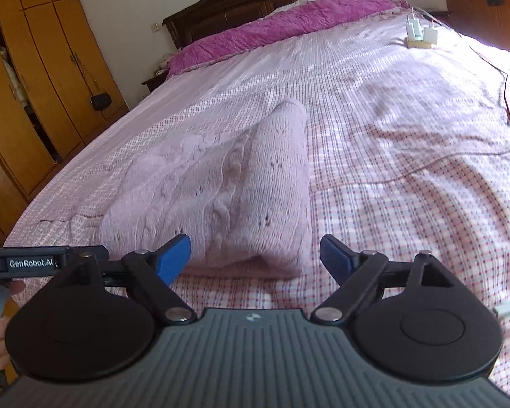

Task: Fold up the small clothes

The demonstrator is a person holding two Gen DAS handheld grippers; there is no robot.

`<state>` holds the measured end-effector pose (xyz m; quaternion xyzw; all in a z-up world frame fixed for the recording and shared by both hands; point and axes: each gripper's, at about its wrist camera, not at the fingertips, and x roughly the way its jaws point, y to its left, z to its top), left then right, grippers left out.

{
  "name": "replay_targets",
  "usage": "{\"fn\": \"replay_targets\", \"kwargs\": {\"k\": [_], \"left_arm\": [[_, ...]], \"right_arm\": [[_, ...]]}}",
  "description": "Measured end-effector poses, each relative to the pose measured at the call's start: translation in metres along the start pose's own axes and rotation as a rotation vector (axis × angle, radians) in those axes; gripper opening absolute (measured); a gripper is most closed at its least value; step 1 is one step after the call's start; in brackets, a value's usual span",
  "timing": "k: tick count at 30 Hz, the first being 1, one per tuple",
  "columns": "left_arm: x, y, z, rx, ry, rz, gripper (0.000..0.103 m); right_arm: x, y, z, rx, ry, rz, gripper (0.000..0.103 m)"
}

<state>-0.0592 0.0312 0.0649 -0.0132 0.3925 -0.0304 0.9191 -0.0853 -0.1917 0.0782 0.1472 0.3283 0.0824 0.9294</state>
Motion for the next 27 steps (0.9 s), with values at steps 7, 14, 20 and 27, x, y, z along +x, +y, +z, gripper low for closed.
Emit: {"fn": "replay_targets", "kwargs": {"k": [7, 14, 20, 27], "left_arm": [[0.008, -0.018, -0.012, 0.017, 0.048, -0.006, 0.075], [0.015, -0.024, -0.017, 0.013, 0.079, 0.003, 0.075], [0.019, -0.022, -0.018, 0.001, 0.1, 0.008, 0.075], [0.024, -0.023, -0.021, 0.005, 0.112, 0.022, 0.075]], "right_arm": [[0.009, 0.003, -0.011, 0.009, 0.051, -0.033, 0.089], [0.012, 0.006, -0.015, -0.004, 0.06, -0.04, 0.089], [0.015, 0.006, -0.016, 0.001, 0.075, -0.04, 0.089], [0.019, 0.004, -0.02, 0.017, 0.096, -0.046, 0.089]]}}
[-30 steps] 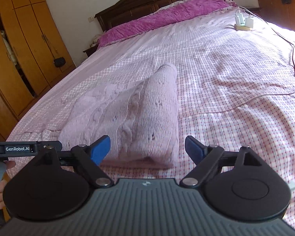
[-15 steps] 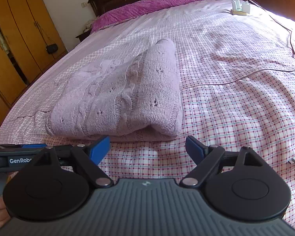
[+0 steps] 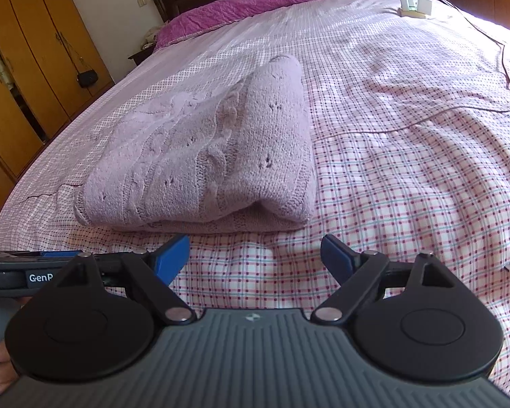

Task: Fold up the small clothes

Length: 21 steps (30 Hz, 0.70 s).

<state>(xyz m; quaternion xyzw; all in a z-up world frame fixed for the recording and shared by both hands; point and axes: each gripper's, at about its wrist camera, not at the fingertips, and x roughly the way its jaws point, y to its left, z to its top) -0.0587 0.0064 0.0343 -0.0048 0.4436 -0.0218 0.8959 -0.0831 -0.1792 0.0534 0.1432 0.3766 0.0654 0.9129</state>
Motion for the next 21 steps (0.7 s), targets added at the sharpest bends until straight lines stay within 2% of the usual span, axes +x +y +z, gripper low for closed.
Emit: {"fn": "replay_targets", "kwargs": {"k": [21], "left_arm": [[-0.0021, -0.004, -0.0028, 0.016, -0.009, 0.008, 0.075]], "right_arm": [[0.0027, -0.0003, -0.0018, 0.013, 0.02, -0.003, 0.089]]}}
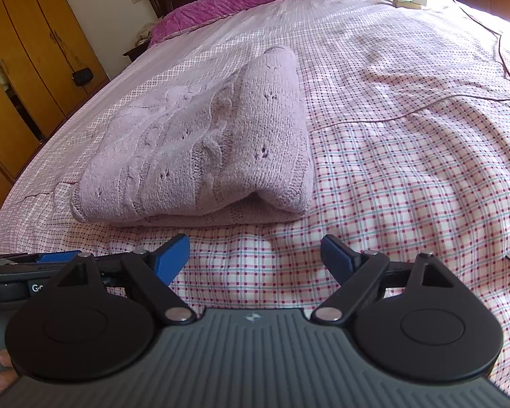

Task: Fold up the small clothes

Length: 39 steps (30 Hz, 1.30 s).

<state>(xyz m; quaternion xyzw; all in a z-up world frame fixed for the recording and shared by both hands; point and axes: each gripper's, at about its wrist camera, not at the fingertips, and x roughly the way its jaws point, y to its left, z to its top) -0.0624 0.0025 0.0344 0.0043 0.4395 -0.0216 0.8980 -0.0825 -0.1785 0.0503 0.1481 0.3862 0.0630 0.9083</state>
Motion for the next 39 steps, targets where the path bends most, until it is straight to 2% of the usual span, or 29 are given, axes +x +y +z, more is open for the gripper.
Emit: {"fn": "replay_targets", "kwargs": {"k": [39], "left_arm": [[-0.0025, -0.0016, 0.0008, 0.005, -0.01, 0.0, 0.075]], "right_arm": [[-0.0021, 0.0035, 0.0003, -0.008, -0.003, 0.003, 0.089]]}}
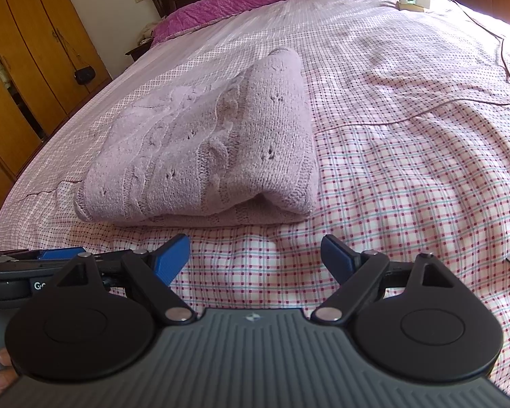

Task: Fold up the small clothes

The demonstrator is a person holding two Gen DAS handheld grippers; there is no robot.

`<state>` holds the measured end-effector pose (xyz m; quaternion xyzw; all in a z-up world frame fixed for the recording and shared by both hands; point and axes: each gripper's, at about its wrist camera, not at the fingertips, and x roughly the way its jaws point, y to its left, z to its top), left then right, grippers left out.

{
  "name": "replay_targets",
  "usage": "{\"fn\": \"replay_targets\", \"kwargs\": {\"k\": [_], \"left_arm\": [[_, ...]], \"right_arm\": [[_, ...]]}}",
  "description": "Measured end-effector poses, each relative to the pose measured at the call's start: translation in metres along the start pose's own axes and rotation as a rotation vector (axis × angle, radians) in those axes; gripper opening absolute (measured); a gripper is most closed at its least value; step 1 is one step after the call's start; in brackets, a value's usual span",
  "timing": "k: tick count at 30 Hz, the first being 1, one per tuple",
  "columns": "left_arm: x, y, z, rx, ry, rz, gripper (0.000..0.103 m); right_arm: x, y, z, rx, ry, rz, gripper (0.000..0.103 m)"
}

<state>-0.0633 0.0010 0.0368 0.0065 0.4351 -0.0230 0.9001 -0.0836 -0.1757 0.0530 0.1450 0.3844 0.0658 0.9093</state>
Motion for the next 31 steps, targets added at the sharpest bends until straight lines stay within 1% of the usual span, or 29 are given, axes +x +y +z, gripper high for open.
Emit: {"fn": "replay_targets", "kwargs": {"k": [26, 31], "left_arm": [[-0.0012, 0.0002, 0.0001, 0.001, 0.0, -0.001, 0.075], [0.0001, 0.0004, 0.0005, 0.0, 0.014, -0.01, 0.075]], "right_arm": [[-0.0005, 0.001, 0.0, -0.002, 0.0, 0.002, 0.089], [-0.0003, 0.0019, 0.0005, -0.003, 0.003, 0.0, 0.089]]}}
